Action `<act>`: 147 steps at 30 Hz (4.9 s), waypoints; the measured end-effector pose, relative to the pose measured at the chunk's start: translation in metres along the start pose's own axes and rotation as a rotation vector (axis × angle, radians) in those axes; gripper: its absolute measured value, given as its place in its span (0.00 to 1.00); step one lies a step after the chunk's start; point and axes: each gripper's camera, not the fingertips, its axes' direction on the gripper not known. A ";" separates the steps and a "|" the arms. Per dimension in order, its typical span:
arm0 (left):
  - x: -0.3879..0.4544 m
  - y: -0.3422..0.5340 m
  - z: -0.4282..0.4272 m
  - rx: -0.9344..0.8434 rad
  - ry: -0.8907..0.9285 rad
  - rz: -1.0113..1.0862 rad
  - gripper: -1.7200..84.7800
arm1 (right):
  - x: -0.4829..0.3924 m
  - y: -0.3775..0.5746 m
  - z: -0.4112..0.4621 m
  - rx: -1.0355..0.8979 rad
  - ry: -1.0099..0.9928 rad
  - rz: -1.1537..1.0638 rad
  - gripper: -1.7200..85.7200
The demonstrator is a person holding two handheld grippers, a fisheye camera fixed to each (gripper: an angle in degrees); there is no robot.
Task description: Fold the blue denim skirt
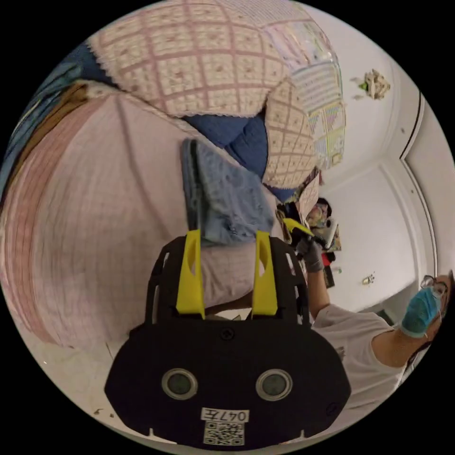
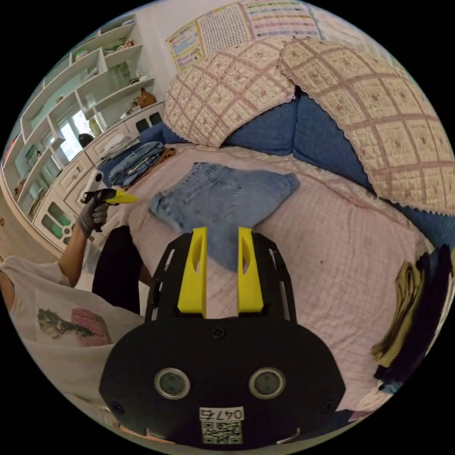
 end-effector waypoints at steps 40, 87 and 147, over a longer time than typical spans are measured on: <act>0.197 -0.056 -0.342 0.562 0.028 0.161 0.13 | 0.133 0.172 -0.343 0.412 0.189 -0.072 0.02; 0.698 -0.418 -0.442 -0.121 -0.629 0.623 0.19 | 0.705 0.686 -0.605 0.545 0.017 0.963 0.04; 0.458 -0.517 -0.381 -0.266 -0.248 0.491 0.08 | 0.355 0.078 0.026 -0.019 -0.186 -0.173 0.01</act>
